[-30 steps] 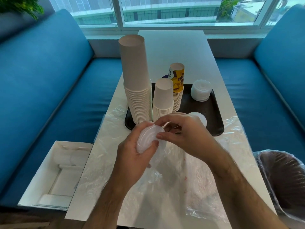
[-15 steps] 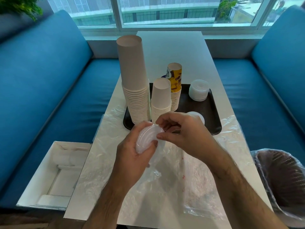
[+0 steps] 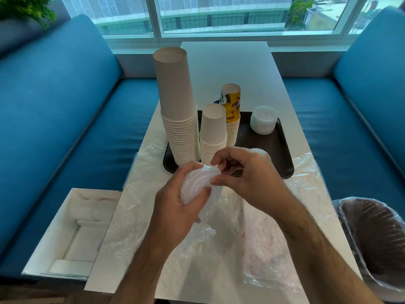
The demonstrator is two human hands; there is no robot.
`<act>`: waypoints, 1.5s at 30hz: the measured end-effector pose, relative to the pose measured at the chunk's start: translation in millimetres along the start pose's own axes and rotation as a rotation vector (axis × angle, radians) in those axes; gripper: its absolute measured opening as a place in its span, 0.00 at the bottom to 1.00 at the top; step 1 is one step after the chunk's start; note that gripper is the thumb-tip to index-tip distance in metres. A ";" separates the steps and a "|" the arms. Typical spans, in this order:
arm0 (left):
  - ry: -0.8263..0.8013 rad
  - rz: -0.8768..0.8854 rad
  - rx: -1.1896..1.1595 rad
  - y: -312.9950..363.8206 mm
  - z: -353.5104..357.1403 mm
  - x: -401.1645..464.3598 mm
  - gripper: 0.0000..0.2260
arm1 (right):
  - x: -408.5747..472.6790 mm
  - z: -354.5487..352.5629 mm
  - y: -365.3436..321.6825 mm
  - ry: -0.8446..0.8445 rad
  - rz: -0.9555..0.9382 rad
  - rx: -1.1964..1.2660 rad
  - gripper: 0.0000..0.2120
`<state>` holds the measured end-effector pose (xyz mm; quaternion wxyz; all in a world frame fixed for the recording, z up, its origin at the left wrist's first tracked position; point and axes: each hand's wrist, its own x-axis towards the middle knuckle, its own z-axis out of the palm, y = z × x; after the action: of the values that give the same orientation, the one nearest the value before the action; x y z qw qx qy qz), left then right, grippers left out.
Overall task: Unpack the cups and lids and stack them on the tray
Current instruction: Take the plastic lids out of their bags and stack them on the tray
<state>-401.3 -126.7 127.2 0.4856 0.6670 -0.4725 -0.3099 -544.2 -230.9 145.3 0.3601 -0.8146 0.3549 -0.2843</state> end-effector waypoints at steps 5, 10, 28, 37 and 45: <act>-0.002 0.005 0.025 1.9 -2.3 2.2 0.20 | 0.8 -5.5 2.5 -0.043 0.004 0.064 0.13; -0.012 0.007 0.069 -0.3 -3.7 3.8 0.24 | 3.9 -11.0 6.3 -0.103 -0.005 0.156 0.13; -0.040 0.085 0.198 -4.1 -0.2 4.8 0.27 | 7.1 -14.1 2.4 -0.224 -0.096 0.081 0.15; -0.029 0.080 0.298 -0.1 -0.8 5.5 0.30 | 10.4 -11.5 -6.7 -0.201 -0.240 -0.121 0.14; -0.112 0.081 0.243 -0.1 -4.9 7.2 0.26 | 19.3 -14.2 -12.1 -0.260 -0.258 -0.190 0.11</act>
<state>-394.5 -131.7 129.1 0.3862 0.6830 -0.5594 -0.2673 -538.5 -245.5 167.0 0.2852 -0.9134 0.2233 -0.1857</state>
